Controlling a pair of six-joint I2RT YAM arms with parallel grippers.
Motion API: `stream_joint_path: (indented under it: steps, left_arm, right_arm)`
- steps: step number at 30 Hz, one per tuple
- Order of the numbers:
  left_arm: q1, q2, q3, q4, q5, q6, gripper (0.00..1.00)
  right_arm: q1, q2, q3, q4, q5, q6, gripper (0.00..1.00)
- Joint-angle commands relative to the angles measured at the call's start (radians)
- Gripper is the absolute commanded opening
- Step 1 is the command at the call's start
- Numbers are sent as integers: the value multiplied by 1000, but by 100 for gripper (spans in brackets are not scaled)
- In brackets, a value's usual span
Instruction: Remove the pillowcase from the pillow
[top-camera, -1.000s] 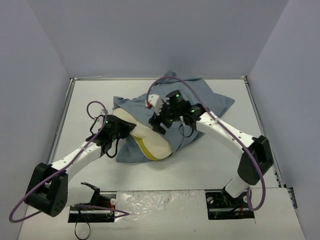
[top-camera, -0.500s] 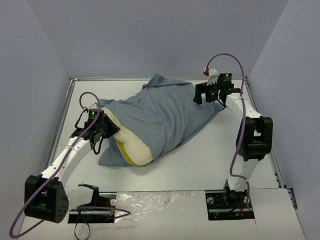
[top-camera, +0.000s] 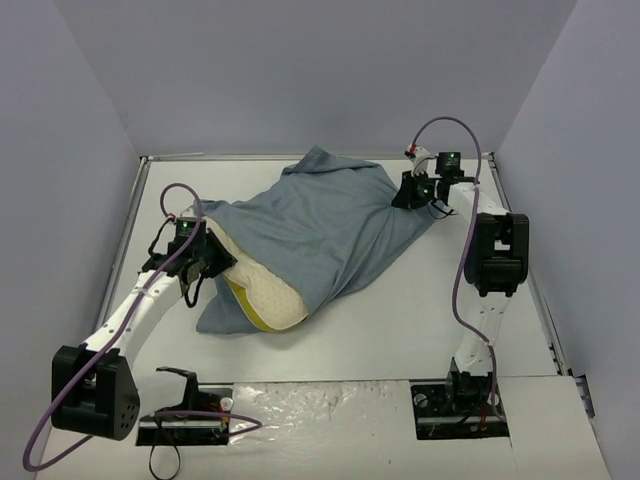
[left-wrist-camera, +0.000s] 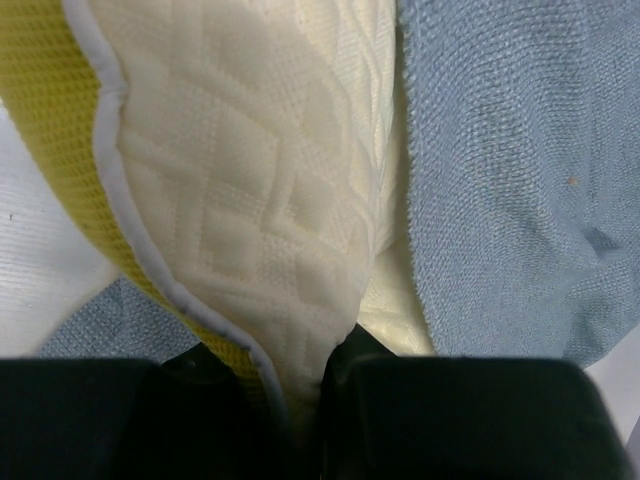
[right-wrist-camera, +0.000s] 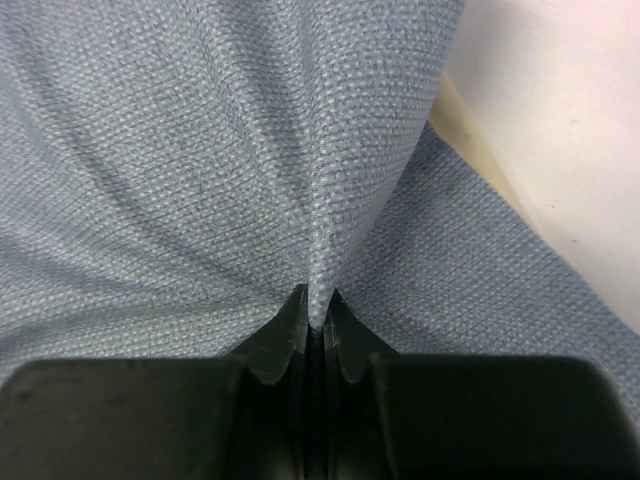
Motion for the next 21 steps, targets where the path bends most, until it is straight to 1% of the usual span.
stream_joint_path:
  steps: [1, 6, 8, 9, 10, 12, 13, 14, 16, 18, 21]
  left_arm:
    - [27, -15, 48, -49, -32, 60, 2]
    - [88, -25, 60, -49, -12, 66, 2]
    - [143, -38, 83, -58, 5, 72, 2]
    - [165, -44, 95, -64, 10, 78, 2]
    - [188, -48, 111, -69, 14, 90, 2]
    - [281, -45, 164, -84, 16, 103, 2]
    - [301, -38, 184, -89, 14, 112, 2]
    - [314, -23, 224, -103, -24, 114, 2]
    - [352, -11, 235, -77, -33, 97, 2]
    - [393, 9, 246, -31, -18, 65, 2]
    - [430, 50, 296, -26, 10, 58, 2]
  right_arm:
    - [-58, -45, -6, 3, -14, -45, 0]
    - [-83, -176, -98, 14, 37, -101, 0]
    - [-118, -257, -138, 53, 92, -106, 0]
    - [-134, -286, -188, 87, 112, -105, 0]
    - [-175, -346, -211, 110, 138, -96, 0]
    - [-221, -400, -253, 161, 162, -86, 0]
    - [-276, -452, -299, 181, 175, -65, 0]
    - [-307, -476, -325, 234, 191, -45, 0]
    - [-383, -549, -406, 300, 213, -22, 0]
    - [-426, -601, -446, 328, 234, -29, 0]
    - [-522, -641, -492, 342, 195, -43, 0]
